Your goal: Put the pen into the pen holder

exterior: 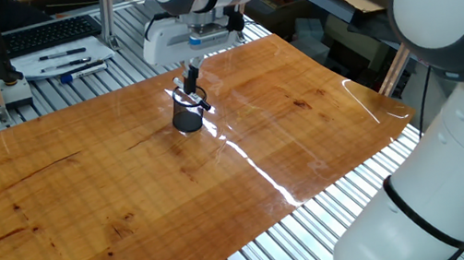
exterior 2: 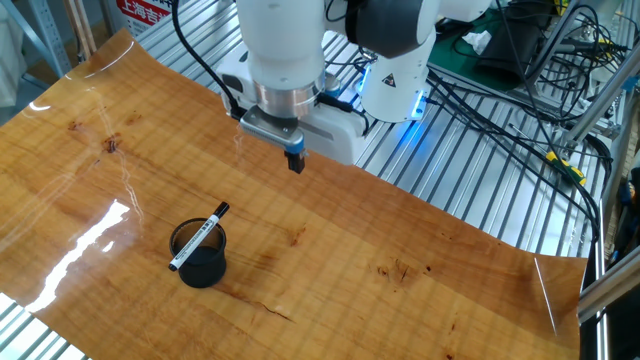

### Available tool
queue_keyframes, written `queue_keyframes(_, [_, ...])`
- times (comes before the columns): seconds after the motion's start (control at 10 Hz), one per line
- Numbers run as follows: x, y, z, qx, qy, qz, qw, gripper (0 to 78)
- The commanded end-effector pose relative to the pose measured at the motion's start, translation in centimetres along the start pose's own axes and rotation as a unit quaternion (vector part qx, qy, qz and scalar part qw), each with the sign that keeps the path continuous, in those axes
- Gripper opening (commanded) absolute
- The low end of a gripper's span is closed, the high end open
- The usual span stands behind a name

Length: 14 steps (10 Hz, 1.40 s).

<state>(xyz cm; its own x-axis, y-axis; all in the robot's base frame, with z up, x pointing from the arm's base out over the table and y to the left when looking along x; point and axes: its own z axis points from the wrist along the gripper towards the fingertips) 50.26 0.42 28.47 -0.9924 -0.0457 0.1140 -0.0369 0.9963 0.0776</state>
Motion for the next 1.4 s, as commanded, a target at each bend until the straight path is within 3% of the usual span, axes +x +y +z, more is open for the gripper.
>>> queue_keyframes(0.1, [-0.2, 0.1, 0.3, 0.000, -0.001, -0.002, 1.0000, 0.0])
queue_keyframes(1.1, [-1.4, -0.7, 3.2, -0.003, -0.010, -0.012, 0.9999, 0.0])
queue_keyframes(1.3, [-1.6, -0.9, 3.8, -0.001, -0.016, -0.009, 0.9998, 0.0])
queue_keyframes(1.4, [-1.7, -1.1, 4.2, 0.009, -0.020, 0.000, 0.9998, 0.0])
